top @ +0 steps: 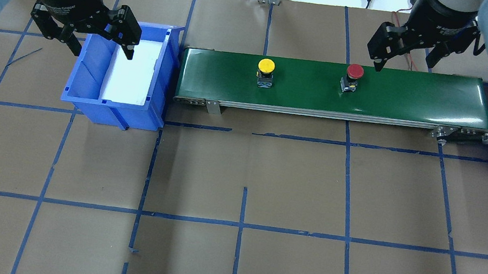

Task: Transport two buttons from left to right
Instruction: 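Move the right gripper to the belt's far end near the blue bin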

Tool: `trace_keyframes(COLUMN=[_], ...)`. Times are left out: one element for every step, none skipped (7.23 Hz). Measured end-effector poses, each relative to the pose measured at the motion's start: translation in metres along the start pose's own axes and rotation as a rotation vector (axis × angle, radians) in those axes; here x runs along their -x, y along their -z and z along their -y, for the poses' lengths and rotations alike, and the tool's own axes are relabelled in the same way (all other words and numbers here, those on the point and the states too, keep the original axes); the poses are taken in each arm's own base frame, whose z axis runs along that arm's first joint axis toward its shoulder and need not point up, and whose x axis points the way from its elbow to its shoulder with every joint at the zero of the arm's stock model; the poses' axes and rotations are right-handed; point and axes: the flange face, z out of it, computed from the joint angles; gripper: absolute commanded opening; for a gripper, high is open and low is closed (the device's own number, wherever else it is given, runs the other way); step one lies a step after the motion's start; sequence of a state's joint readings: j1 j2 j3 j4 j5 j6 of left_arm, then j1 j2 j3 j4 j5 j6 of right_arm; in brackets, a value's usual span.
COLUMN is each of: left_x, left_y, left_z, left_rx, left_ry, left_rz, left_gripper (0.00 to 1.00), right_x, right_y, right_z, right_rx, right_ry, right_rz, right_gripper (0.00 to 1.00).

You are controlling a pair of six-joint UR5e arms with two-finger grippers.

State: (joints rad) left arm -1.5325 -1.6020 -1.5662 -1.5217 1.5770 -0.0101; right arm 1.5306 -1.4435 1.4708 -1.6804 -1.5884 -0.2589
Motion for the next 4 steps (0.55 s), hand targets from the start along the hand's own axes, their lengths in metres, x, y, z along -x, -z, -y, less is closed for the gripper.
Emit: trace_keyframes(left_x=[0.0,0.0,0.0,0.0], left_y=[0.0,0.0,0.0,0.0], left_z=[0.0,0.0,0.0,0.0], left_rx=[0.0,0.0,0.0,0.0], left_ry=[0.0,0.0,0.0,0.0], left_rz=[0.0,0.0,0.0,0.0], left_gripper=[1.0,1.0,1.0,1.0], right_x=[-0.031,-0.066,-0.1,-0.131], right_y=[-0.005,-0.014,-0.025,-0.041], right_z=[0.007,0.01,0.011,0.016], right_rx=[0.014,0.028,0.041,0.041], right_ry=[0.053,0.142,0.238,0.349], right_rz=[0.004,0.011,0.018,0.019], right_gripper=[0.99,0.99,0.99,0.98])
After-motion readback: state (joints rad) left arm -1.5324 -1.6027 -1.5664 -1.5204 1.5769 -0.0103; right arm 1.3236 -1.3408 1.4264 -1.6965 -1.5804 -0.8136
